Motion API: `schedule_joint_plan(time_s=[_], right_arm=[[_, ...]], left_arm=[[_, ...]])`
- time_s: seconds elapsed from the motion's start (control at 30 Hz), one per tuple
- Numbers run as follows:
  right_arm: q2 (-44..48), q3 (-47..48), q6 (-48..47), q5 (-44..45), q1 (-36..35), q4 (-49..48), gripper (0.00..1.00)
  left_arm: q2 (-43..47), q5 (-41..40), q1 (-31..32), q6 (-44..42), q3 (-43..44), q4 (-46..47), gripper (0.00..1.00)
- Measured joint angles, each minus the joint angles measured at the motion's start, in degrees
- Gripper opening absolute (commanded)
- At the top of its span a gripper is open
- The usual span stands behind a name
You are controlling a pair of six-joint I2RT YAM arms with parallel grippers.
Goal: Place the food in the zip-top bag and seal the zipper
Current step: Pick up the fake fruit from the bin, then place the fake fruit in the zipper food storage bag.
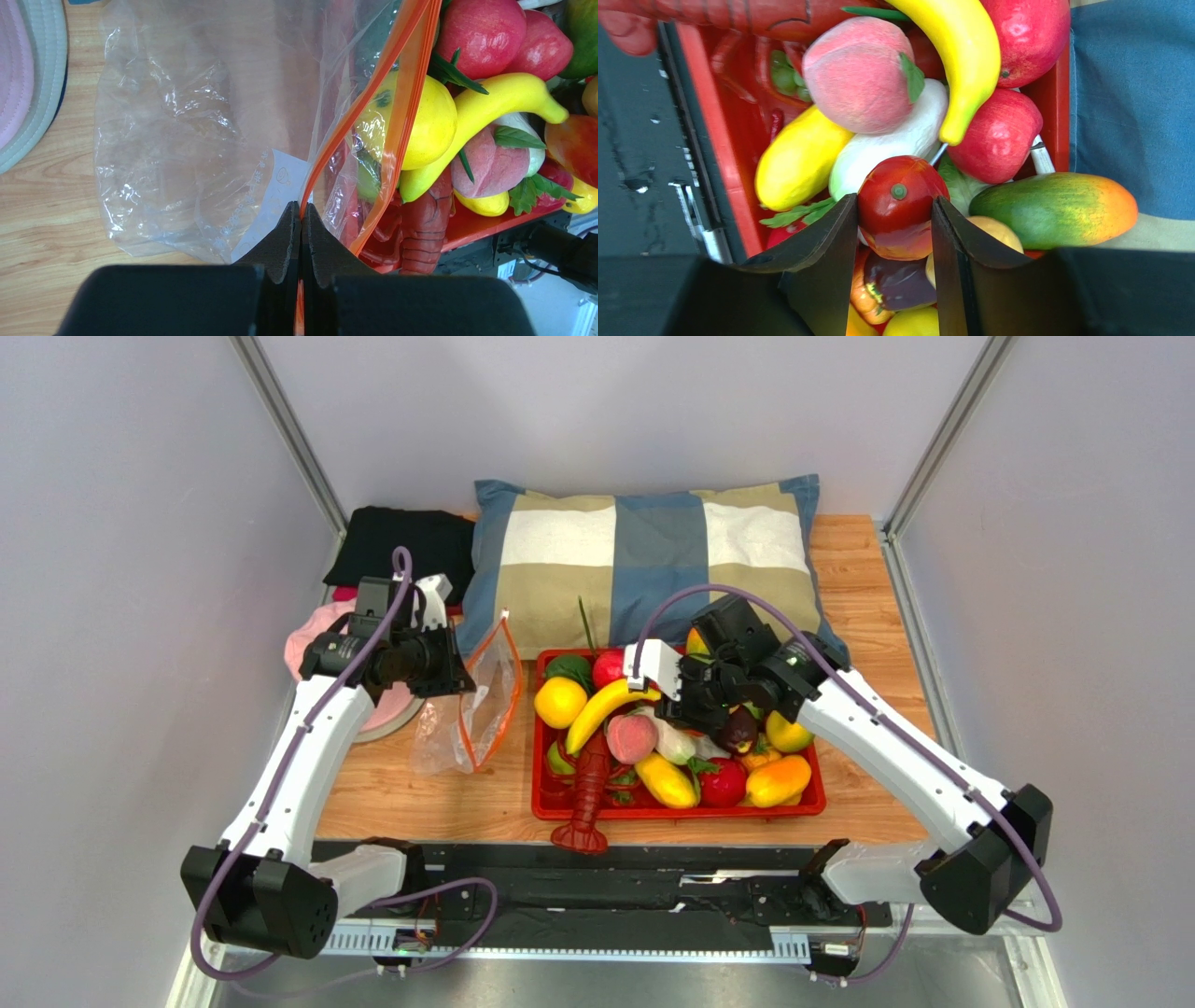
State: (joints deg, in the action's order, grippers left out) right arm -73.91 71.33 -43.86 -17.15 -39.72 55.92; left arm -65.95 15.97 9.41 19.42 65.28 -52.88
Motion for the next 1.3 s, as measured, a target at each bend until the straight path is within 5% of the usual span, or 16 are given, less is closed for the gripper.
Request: schedule_joint_plan(time_s=[0.33, 0.97, 1.3], right_arm=[[5.09, 6.45, 10.69, -6.75, -0.74, -4.15, 0.00], [1.07, 13.22, 37.11, -10.62, -6.51, -35.63, 0.00], [-4.09, 13.62, 45.68, -10.88, -12.55, -49.59, 0.00]], left_arm=[[2.34, 1.38, 0.00, -0.31, -0.02, -0.17, 0.00], [5.40, 13.18, 0.00, 2.34, 6.05, -5.14, 0.00], [3.37, 18.49, 0.00, 5.44, 0.74, -1.42, 0.00]])
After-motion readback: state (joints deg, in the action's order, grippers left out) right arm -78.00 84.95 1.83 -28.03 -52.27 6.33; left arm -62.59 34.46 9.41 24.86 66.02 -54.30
